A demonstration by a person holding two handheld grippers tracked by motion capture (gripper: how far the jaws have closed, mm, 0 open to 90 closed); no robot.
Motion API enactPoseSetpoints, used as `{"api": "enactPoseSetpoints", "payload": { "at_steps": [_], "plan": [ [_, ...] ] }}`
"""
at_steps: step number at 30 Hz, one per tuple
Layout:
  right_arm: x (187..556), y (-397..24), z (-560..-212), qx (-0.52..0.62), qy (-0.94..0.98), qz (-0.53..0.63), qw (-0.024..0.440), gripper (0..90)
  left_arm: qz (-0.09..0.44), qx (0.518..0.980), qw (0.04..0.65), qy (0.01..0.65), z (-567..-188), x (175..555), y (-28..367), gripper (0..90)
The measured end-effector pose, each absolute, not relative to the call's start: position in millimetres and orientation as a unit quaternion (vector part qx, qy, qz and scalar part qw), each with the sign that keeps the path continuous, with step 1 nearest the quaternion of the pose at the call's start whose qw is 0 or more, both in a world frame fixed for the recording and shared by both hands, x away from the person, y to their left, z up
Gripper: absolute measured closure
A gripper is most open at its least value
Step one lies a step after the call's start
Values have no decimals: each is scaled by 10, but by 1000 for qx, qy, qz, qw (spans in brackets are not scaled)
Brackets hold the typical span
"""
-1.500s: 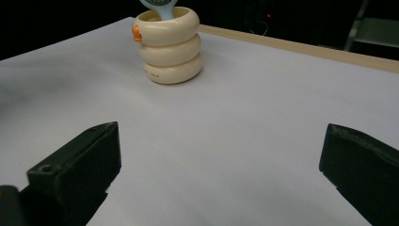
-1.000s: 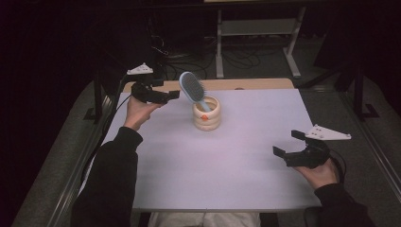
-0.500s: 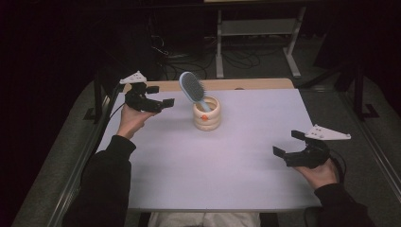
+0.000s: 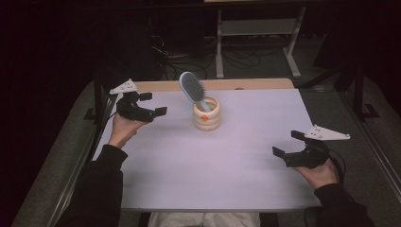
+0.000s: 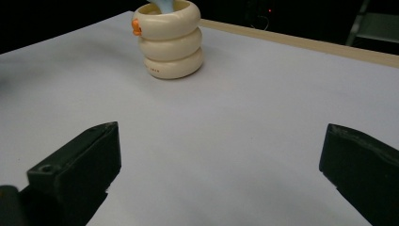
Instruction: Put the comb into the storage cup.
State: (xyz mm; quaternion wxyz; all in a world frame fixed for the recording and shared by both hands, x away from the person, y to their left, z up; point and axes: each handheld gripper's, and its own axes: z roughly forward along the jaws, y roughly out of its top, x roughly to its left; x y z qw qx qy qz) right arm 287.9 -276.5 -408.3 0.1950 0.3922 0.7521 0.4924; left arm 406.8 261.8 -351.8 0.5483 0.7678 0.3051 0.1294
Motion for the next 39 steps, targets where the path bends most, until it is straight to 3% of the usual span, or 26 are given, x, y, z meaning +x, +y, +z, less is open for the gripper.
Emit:
{"api": "enactPoseSetpoints", "payload": {
  "at_steps": [39],
  "plan": [
    [2879,-2749,-4097,391,758,484,195,0,174,745,566,308,-3879,3408,3265,0]
  ]
}}
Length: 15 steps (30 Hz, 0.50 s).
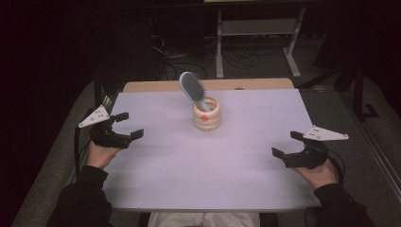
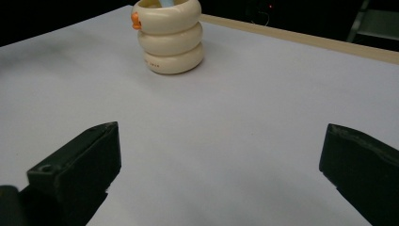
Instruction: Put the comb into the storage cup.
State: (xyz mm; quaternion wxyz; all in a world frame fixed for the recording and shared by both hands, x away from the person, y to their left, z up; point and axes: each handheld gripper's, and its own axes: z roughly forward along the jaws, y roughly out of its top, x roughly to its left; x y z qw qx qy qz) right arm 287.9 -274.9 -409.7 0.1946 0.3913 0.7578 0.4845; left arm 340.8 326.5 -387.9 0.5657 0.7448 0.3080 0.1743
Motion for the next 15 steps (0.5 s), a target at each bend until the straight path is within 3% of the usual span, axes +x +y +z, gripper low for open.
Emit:
{"api": "enactPoseSetpoints", "payload": {
  "at_steps": [15],
  "plan": [
    [2875,-2752,-4096,391,758,485,194,0,177,725,579,329,-4152,3161,3466,0]
  ]
}}
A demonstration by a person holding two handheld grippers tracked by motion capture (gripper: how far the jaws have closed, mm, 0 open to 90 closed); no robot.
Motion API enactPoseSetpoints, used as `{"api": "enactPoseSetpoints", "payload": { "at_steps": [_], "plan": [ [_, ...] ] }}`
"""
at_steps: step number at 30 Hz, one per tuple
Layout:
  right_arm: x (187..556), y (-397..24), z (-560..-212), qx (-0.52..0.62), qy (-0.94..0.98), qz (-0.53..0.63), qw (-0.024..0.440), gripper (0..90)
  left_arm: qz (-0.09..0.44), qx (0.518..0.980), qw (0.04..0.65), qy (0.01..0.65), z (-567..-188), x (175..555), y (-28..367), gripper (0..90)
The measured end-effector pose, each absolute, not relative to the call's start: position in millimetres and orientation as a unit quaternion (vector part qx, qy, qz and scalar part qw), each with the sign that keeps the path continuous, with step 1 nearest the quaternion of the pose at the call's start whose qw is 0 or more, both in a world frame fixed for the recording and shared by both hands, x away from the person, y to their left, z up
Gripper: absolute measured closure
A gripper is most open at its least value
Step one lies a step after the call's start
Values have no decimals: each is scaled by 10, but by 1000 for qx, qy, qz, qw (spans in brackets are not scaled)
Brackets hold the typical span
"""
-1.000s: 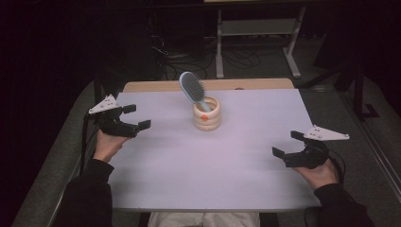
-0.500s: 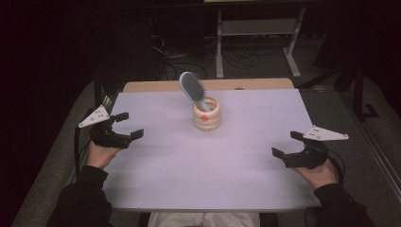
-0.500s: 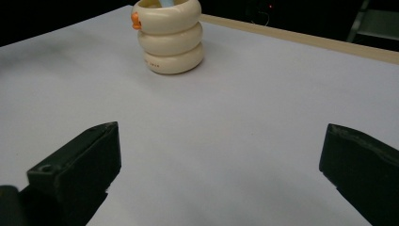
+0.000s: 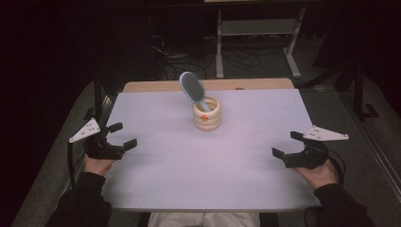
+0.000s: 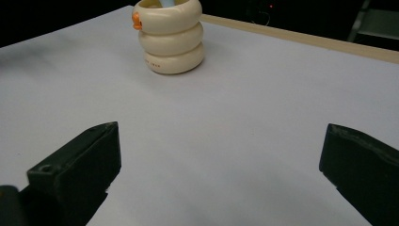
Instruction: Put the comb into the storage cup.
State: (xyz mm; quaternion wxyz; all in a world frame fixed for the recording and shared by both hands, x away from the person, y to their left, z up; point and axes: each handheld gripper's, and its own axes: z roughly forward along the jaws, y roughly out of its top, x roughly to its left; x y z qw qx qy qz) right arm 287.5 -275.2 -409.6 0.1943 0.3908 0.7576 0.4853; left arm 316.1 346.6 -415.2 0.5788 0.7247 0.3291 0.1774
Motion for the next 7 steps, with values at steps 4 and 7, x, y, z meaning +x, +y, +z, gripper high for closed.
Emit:
{"api": "enactPoseSetpoints", "payload": {
  "at_steps": [4,7],
  "plan": [
    [2870,-2750,-4096,390,759,483,195,0,184,721,578,333,-4176,3110,3507,0],
    [2868,-2751,-4096,389,760,483,195,0,187,720,576,339,-4199,3080,3534,0]
  ]
}}
